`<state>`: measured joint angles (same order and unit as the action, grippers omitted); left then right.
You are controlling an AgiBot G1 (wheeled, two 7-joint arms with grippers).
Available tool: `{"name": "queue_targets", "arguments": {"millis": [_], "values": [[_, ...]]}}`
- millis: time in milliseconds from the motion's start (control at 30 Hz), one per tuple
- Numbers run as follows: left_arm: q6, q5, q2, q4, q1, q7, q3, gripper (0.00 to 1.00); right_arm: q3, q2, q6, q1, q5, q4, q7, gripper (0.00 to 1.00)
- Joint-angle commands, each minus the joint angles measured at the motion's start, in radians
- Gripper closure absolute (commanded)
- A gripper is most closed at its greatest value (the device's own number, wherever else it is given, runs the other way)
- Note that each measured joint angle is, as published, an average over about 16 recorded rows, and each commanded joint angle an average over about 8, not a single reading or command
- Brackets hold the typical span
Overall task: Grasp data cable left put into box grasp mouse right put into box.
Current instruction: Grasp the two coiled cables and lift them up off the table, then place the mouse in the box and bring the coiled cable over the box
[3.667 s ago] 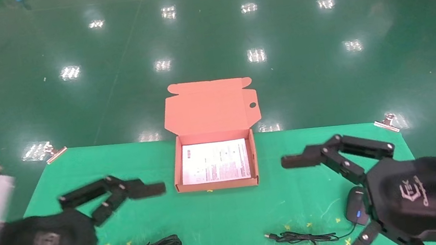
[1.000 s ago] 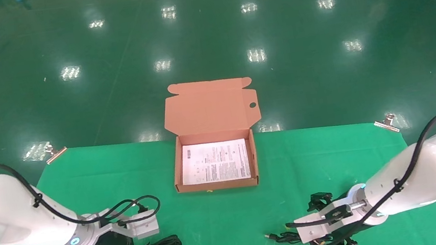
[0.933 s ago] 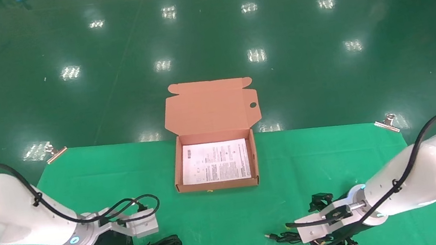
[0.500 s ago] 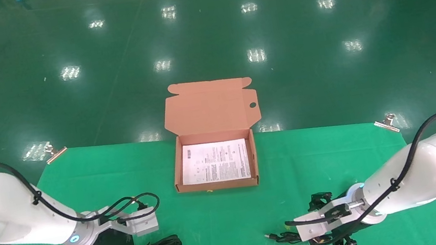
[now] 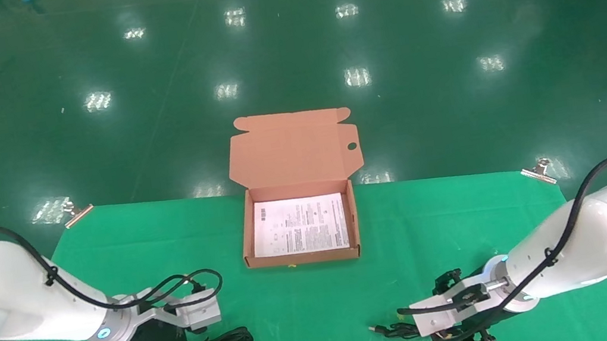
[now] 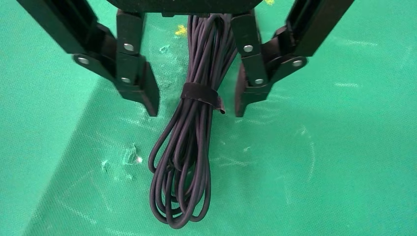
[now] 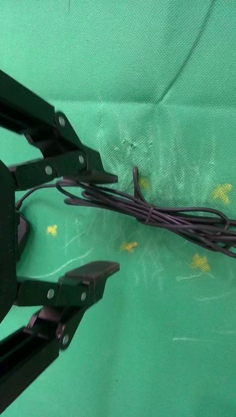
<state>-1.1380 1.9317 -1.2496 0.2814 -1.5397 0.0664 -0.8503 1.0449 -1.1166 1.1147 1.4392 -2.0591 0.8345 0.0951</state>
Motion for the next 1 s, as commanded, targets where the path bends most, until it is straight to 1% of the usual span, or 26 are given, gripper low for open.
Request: {"name": "queue_targets", "arguments": {"millis": [33, 700, 833, 1000], "values": [[0.0, 0.0, 0.0, 0.001, 0.0, 0.0, 0.0, 1.0, 0.0, 0.0, 0.001, 0.0, 0.0, 0.001, 0.0, 1.0], [0.003, 0.0, 0.002, 0.007, -0.001, -0.001, 0.0, 1.0, -0.002, 0.003, 0.003, 0.005, 0.001, 0.004, 0.001, 1.0], [0.031, 0.007, 0.014, 0.037, -0.007, -0.011, 0.0, 1.0, -0.014, 0.021, 0.005, 0.035, 0.003, 0.02, 0.005, 1.0], [0.062, 0.012, 0.052, 0.111, -0.024, -0.005, 0.007, 1.0, -0.044, 0.067, 0.007, 0.101, 0.0, 0.069, 0.032, 1.0]]}}
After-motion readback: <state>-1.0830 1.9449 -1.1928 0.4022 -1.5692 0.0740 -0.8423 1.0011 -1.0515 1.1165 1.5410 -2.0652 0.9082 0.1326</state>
